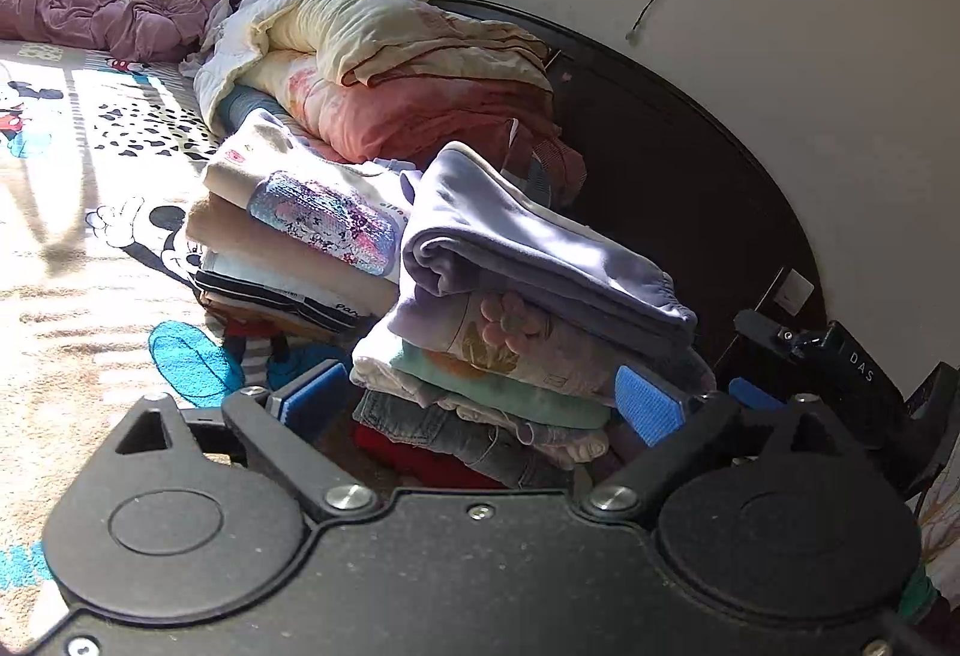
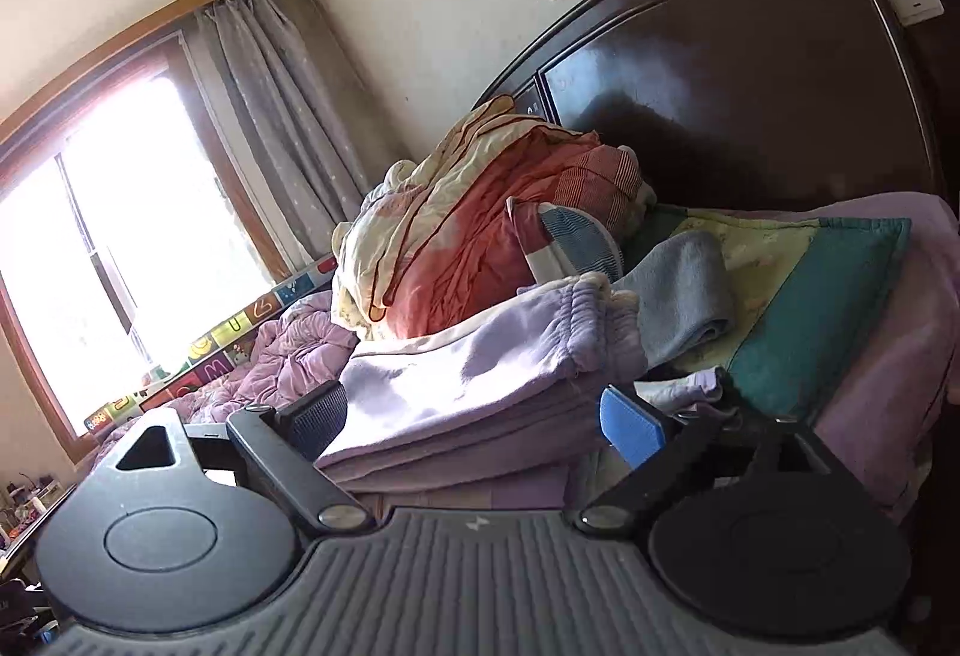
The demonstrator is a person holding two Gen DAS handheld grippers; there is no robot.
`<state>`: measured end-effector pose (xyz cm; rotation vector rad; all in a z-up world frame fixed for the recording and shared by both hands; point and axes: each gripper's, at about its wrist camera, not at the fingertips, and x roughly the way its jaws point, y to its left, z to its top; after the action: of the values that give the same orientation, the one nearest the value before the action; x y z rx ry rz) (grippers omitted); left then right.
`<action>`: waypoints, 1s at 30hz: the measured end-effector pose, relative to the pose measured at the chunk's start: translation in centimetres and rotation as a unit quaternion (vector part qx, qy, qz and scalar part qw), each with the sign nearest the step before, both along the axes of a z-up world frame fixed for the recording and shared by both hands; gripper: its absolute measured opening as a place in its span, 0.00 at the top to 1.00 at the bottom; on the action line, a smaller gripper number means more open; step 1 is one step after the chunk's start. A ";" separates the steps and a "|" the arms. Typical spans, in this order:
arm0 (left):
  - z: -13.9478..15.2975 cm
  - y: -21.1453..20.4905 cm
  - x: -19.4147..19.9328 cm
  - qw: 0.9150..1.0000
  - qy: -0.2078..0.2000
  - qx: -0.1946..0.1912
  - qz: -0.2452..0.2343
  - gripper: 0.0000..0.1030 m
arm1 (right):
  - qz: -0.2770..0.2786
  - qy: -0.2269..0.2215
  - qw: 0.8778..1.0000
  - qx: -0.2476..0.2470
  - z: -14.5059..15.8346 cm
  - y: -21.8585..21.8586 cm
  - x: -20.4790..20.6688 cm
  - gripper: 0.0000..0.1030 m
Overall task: Fold clothes
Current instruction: 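Lower the sweatpants onto the clothes stack and open both grippers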
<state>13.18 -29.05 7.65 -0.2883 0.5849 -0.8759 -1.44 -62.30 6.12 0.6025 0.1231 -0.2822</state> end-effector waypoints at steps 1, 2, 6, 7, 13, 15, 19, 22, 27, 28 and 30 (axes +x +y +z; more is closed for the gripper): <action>-0.2 0.3 -0.9 1.000 0.001 0.006 0.004 0.00 | 0.010 0.004 1.000 0.013 -0.3 1.3 -0.8 0.02; -0.3 0.6 -1.8 1.000 -0.004 0.014 0.009 0.00 | 0.020 0.008 1.000 0.022 -0.6 2.5 -1.5 0.01; -0.8 1.9 -5.5 0.998 -0.036 0.042 0.025 0.00 | 0.048 0.038 0.998 0.021 -1.4 6.8 -3.6 0.01; -0.8 2.2 -6.2 0.998 -0.043 0.048 0.028 0.00 | 0.048 0.052 0.997 0.015 -1.4 7.8 -4.0 0.01; -0.9 3.6 -9.6 0.989 -0.090 0.115 0.021 0.00 | 0.015 0.159 0.987 -0.019 -1.2 11.5 -5.2 0.01; -0.7 3.9 -10.3 0.989 -0.093 0.110 0.016 0.00 | 0.005 0.176 0.984 -0.036 -1.1 12.3 -5.8 0.00; -0.1 4.1 -11.9 0.988 -0.111 0.103 0.015 0.00 | -0.010 0.202 0.978 -0.050 -1.1 13.3 -6.7 0.01; 0.3 4.2 -13.0 0.987 -0.126 0.100 0.021 0.00 | -0.022 0.220 0.973 -0.064 -1.0 14.1 -7.4 0.01; 0.5 4.9 -14.4 0.986 -0.137 0.089 0.017 0.00 | -0.036 0.236 0.966 -0.101 -0.1 16.2 -8.3 0.01; 0.6 5.0 -14.5 0.987 -0.138 0.085 0.018 0.00 | -0.039 0.239 0.964 -0.109 0.1 16.6 -8.4 0.01; 1.1 5.3 -14.9 0.985 -0.148 0.081 0.022 0.00 | -0.048 0.244 0.960 -0.128 0.8 17.4 -8.8 0.01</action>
<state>-1.70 -23.74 8.70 -0.0215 0.3686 -0.8056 -10.22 -44.91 6.90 0.2707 0.5251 -0.5302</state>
